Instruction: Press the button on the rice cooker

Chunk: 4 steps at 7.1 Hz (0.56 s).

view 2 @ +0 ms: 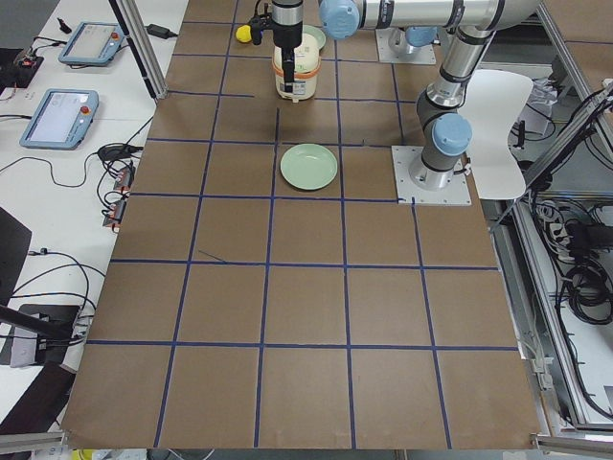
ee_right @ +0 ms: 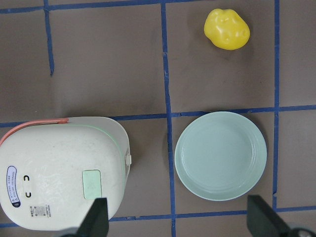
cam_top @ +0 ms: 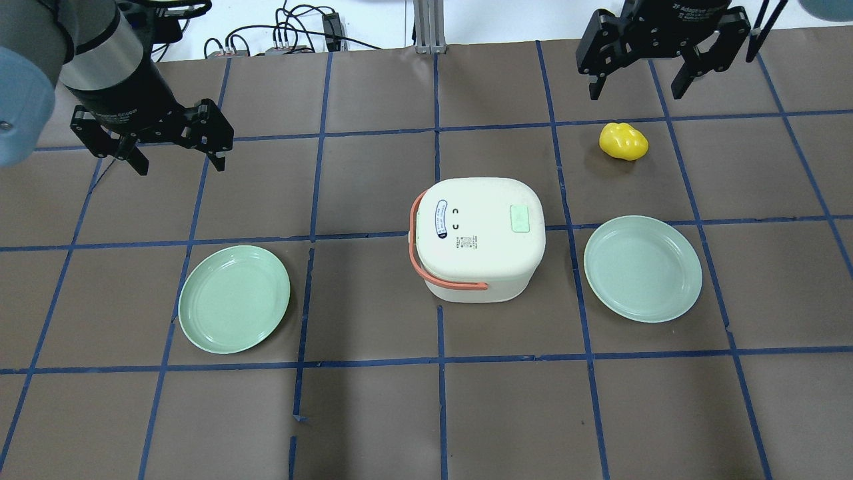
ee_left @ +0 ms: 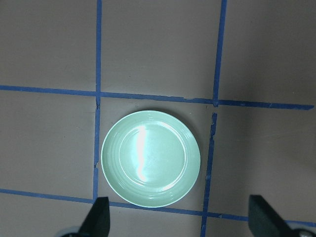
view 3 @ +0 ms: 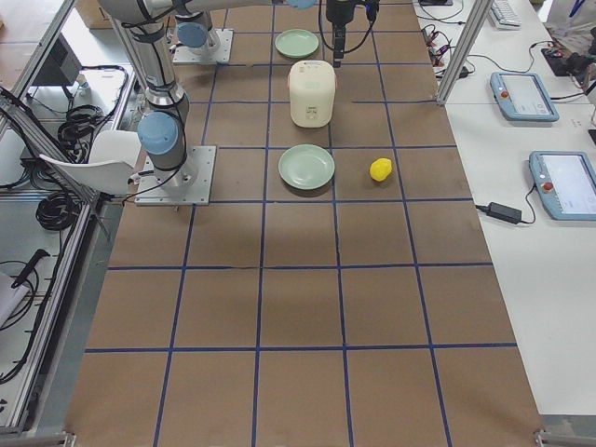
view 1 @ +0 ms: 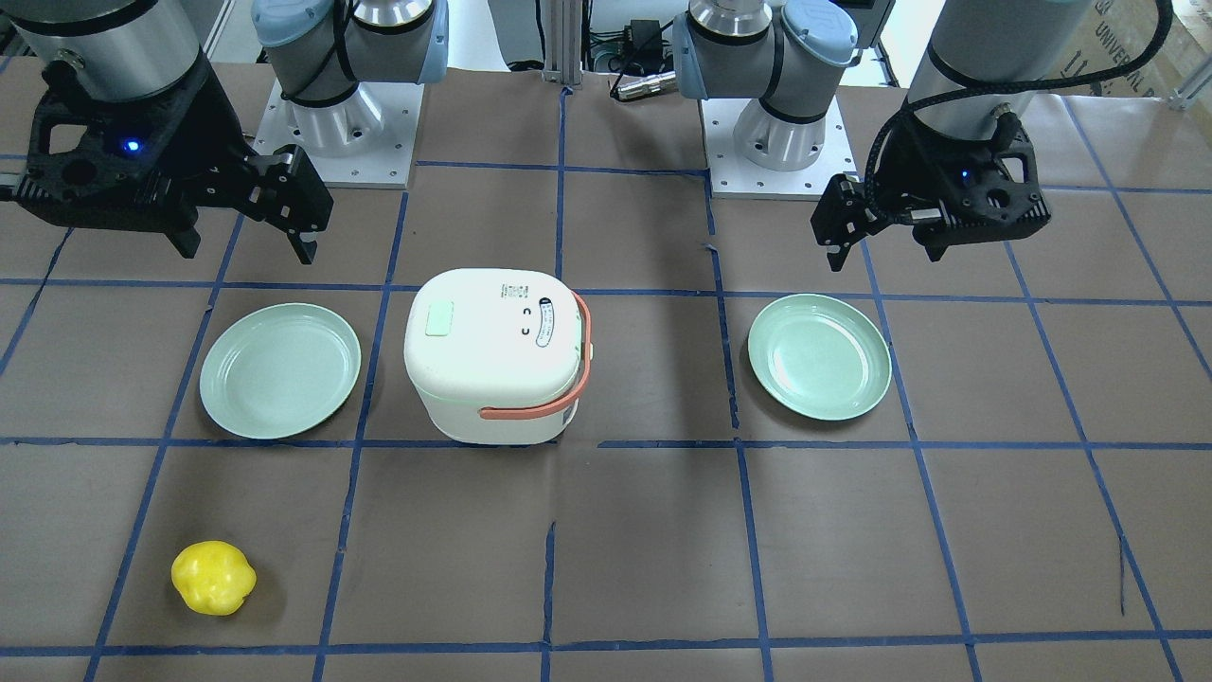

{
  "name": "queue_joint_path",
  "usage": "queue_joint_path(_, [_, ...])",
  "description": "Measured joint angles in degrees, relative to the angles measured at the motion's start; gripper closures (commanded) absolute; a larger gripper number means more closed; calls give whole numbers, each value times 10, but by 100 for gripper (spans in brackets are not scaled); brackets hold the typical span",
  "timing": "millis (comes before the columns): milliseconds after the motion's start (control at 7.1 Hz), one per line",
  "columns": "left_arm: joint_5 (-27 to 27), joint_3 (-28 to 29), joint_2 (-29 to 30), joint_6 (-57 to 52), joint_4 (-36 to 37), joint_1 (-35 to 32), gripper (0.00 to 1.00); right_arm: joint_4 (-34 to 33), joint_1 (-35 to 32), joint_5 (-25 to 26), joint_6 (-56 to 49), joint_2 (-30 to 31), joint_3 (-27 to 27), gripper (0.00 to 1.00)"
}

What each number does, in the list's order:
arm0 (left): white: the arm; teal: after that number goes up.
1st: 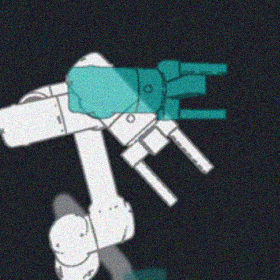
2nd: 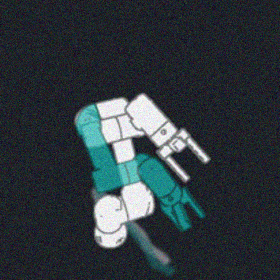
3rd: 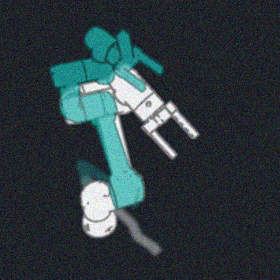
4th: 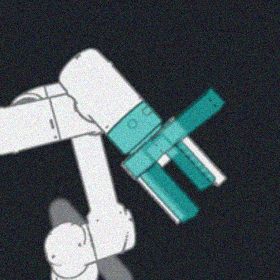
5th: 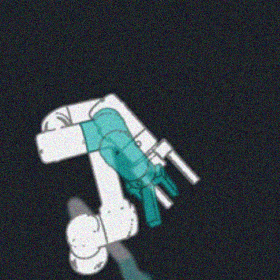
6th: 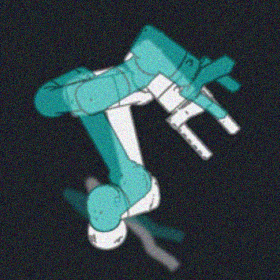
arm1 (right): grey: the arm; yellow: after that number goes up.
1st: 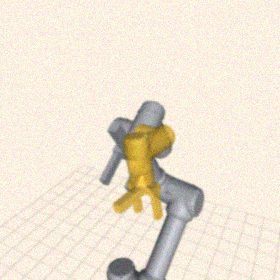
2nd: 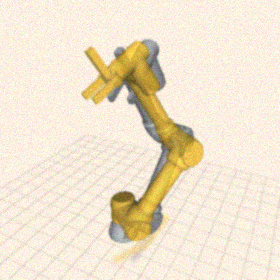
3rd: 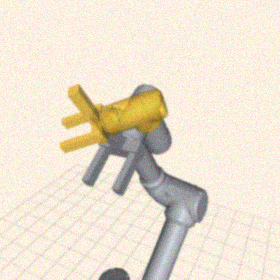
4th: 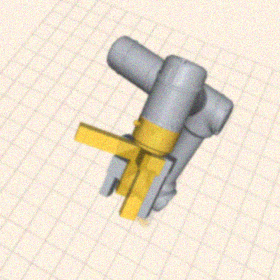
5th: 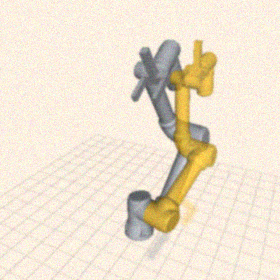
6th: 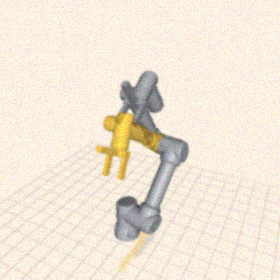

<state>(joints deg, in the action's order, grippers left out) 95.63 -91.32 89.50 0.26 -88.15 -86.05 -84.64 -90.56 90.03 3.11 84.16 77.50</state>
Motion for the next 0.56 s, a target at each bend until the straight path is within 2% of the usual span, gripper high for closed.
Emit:
queue_joint_path(282, [0, 0, 0, 0, 0, 0, 0, 7, 0, 0, 2, -2, -1, 0])
queue_joint_path(423, [0, 0, 0, 0, 0, 0, 0, 18, 0, 0, 4, -2, -1, 12])
queue_joint_path(563, [0, 0, 0, 0, 0, 0, 0, 23, 0, -6, 7, -3, -1, 50])
